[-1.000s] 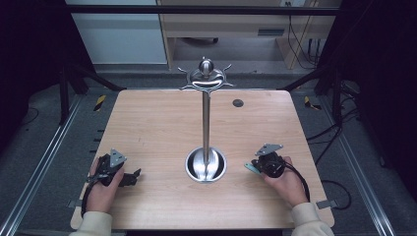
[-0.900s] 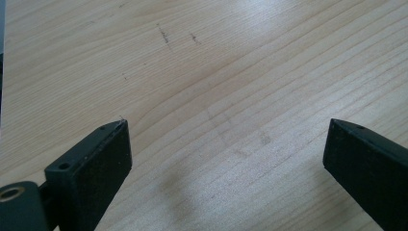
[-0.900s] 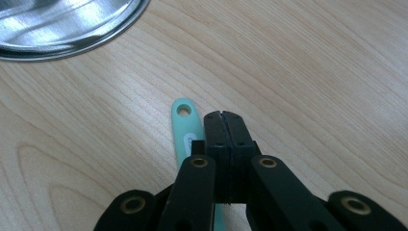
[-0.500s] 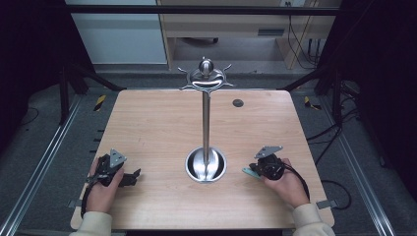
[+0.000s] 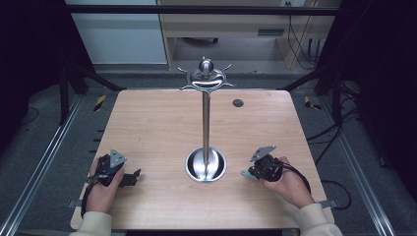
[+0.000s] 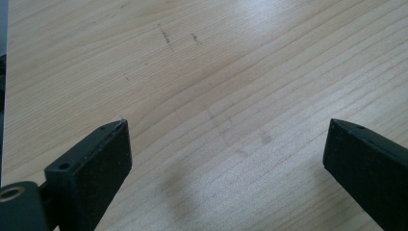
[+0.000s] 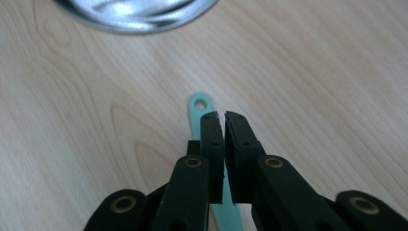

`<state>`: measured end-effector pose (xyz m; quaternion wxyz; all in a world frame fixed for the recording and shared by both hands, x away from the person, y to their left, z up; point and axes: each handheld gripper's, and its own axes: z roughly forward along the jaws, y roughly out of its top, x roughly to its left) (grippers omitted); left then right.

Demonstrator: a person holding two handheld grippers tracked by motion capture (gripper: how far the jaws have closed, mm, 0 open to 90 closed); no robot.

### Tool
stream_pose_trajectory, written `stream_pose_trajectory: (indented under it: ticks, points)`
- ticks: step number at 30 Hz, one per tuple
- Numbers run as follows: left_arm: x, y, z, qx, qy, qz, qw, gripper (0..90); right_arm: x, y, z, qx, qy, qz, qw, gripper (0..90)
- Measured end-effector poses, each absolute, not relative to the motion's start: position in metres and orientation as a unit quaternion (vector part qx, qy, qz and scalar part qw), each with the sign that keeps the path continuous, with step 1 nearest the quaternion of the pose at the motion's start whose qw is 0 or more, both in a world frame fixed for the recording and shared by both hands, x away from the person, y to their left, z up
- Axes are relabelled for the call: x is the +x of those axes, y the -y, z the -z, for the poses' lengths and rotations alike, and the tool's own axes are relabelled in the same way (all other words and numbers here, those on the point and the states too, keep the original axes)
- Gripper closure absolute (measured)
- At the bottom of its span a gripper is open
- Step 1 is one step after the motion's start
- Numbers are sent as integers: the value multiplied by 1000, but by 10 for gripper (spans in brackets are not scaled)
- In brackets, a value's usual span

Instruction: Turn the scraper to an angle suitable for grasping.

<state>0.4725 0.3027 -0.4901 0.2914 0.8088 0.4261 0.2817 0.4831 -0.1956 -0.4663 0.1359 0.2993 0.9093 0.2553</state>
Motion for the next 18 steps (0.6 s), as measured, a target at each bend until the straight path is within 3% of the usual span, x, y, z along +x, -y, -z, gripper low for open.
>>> stream_pose_trajectory:
  ticks: [11,18]
  points:
    - [472,-304,489,808,-426,-283,291,29,492,175,442,241,-954,-143,109,748]
    - [472,-303,490,809,-425,-284,291,29,498,172,447,229,-963,-107,88,707]
